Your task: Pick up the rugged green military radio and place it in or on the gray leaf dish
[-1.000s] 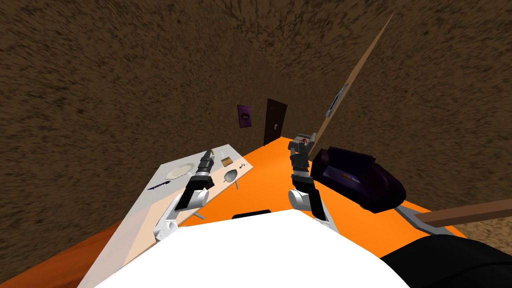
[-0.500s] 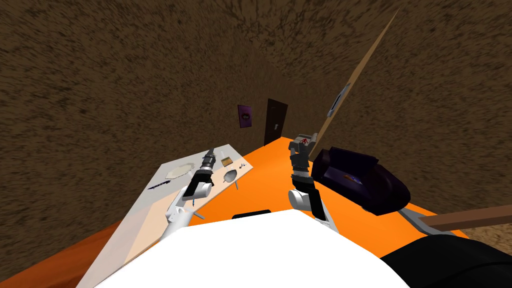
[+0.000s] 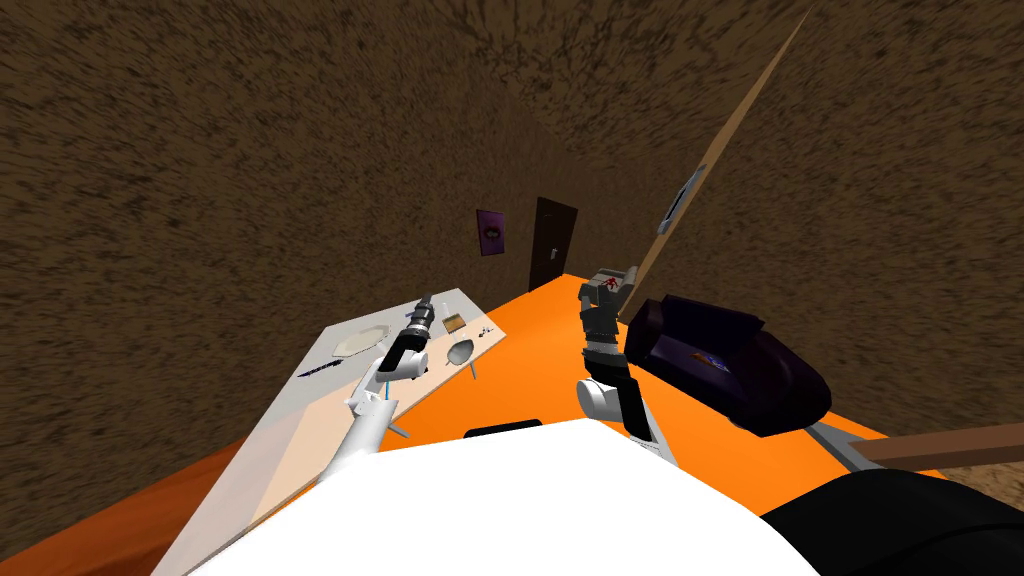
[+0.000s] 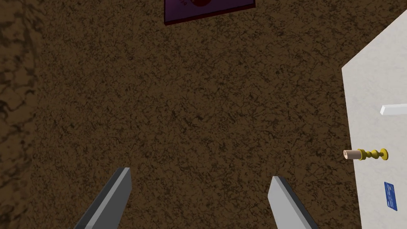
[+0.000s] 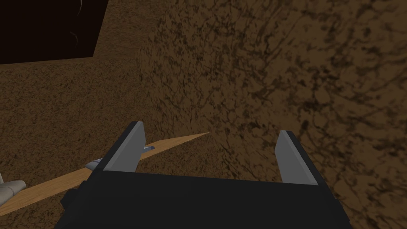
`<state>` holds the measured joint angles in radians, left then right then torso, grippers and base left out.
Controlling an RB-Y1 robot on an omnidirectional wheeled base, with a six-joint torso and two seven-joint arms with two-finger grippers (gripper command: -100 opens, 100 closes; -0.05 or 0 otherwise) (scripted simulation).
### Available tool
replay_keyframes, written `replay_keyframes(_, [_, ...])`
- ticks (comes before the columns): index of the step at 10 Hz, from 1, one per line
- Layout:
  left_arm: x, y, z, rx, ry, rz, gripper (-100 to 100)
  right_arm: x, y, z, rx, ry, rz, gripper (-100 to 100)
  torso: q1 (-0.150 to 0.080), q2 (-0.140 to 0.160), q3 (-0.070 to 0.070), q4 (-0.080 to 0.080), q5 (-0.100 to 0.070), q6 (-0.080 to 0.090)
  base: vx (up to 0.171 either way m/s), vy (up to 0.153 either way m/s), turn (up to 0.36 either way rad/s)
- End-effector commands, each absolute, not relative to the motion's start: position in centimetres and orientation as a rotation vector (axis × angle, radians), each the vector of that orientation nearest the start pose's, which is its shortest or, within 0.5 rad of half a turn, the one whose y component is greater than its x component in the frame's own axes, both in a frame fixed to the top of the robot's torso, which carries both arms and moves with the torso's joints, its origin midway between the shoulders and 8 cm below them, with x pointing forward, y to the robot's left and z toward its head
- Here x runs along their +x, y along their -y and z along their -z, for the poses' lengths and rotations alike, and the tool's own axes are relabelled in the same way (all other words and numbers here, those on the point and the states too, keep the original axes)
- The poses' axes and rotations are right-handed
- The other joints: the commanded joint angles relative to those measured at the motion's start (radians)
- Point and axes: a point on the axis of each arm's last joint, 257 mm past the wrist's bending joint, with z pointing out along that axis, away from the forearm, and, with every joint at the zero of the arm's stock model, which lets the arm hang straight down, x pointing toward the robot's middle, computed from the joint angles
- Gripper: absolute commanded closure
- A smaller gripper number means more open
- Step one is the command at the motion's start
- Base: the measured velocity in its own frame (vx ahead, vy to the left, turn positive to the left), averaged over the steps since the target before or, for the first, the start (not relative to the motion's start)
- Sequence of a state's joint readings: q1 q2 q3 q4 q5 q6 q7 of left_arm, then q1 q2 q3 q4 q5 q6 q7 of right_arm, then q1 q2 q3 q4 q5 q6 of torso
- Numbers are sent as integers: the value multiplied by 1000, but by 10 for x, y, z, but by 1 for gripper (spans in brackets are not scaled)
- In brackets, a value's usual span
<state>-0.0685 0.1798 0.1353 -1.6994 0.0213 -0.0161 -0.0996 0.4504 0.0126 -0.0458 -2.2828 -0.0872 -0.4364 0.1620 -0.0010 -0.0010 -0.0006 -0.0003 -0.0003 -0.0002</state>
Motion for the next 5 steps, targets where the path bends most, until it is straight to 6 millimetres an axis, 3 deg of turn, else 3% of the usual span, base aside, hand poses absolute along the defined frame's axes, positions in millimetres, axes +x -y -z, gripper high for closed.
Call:
replay_keyframes(1, [569, -322, 109, -941, -1100, 1028, -100, 353, 302, -31, 669, -600, -1178, 0, 0, 0, 0, 0, 0, 0, 7, -15, 14])
replay_keyframes(5, [598, -330, 128, -1034, -1152, 999, -100, 353, 302, -31, 669, -600, -1178, 0, 1, 0, 0, 0, 0, 0, 5, -11, 16])
